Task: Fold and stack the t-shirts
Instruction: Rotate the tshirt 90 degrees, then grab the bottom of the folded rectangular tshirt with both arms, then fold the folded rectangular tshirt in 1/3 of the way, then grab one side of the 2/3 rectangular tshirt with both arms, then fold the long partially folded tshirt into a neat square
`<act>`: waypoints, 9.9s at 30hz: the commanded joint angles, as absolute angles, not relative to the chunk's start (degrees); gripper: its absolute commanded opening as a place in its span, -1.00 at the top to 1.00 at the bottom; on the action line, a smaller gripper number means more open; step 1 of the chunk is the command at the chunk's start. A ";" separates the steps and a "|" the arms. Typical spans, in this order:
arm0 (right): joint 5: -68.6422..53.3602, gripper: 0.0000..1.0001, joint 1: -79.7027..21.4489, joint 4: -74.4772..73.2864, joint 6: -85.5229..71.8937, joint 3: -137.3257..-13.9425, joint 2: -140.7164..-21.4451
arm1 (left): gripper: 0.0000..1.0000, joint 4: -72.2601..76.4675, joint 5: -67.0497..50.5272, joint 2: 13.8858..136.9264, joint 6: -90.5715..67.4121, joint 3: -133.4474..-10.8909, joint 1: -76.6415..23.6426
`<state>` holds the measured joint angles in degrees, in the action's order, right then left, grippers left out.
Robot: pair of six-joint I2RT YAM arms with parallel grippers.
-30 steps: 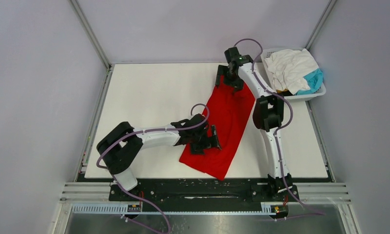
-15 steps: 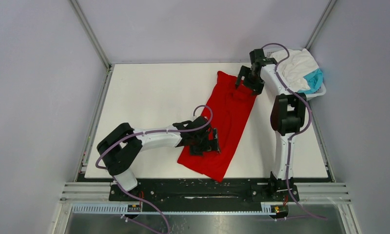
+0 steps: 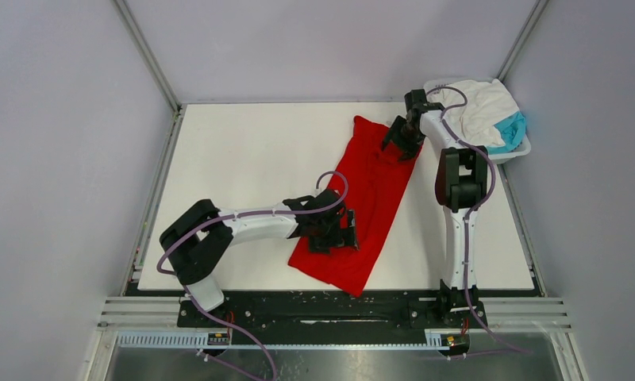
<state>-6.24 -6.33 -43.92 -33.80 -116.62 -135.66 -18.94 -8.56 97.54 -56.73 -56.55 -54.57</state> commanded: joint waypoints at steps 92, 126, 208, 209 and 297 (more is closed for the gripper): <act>-5.13 -0.99 -16.87 -21.02 -34.84 -61.90 -80.06 | -0.98 -25.82 1.02 70.12 -49.44 -43.04 -48.73; -16.62 1.00 -35.45 -19.21 -51.49 -13.06 -54.88 | 1.00 -12.93 -11.73 74.17 -56.26 -27.04 -49.10; -20.51 -0.82 -12.89 -12.00 -36.91 -39.73 -86.05 | -0.47 -13.69 -16.22 98.56 -43.57 -55.32 -26.52; -20.70 -0.78 -13.17 -11.37 -37.25 -39.17 -86.12 | -0.39 -13.49 -16.13 98.87 -43.74 -54.96 -26.84; -27.61 -0.33 -7.57 -26.40 -32.87 -77.05 -105.98 | -0.24 -30.44 6.25 112.02 -39.67 -91.88 -22.68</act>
<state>-32.14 -8.88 -24.73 -33.23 -71.20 -105.19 -28.36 4.82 110.48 -42.30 -84.73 -23.86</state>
